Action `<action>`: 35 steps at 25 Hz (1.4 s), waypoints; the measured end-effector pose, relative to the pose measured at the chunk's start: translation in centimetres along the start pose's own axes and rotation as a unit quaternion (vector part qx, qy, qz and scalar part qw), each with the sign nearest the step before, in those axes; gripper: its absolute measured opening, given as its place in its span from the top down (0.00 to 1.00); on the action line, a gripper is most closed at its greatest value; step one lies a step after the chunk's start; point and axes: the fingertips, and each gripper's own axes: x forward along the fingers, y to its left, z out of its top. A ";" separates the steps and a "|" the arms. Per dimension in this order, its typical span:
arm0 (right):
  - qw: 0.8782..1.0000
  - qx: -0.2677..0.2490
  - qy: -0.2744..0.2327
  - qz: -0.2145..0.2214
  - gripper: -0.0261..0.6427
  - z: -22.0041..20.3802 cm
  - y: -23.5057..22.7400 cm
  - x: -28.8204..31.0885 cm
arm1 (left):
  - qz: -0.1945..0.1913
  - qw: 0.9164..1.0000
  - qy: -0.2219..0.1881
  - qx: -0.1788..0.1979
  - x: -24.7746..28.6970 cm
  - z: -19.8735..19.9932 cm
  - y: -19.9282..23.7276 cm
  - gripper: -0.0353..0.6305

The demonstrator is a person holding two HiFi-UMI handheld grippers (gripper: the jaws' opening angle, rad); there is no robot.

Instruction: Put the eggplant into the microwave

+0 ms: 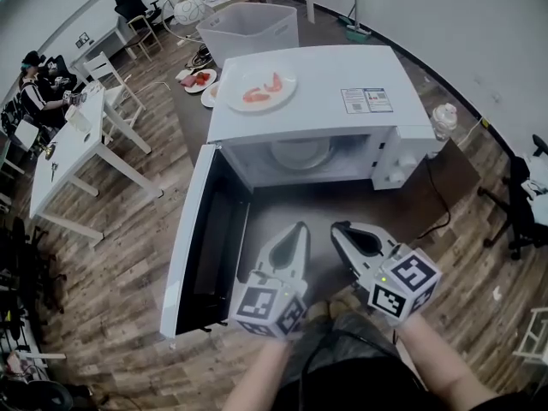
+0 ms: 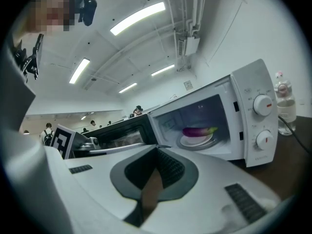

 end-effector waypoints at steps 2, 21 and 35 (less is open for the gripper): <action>1.000 0.001 0.001 0.003 0.96 0.2 0.5 -0.3 | 0.002 1.000 -0.003 -0.011 -0.5 0.2 -0.3 0.95; 0.998 -0.042 0.034 0.007 0.96 0.3 2.6 -0.8 | -0.002 1.000 0.005 -0.002 -2.1 1.4 -0.9 0.95; 0.998 -0.031 0.042 0.015 0.96 -0.7 2.8 -0.5 | 0.012 0.999 0.022 -0.023 -2.8 -0.6 0.0 0.95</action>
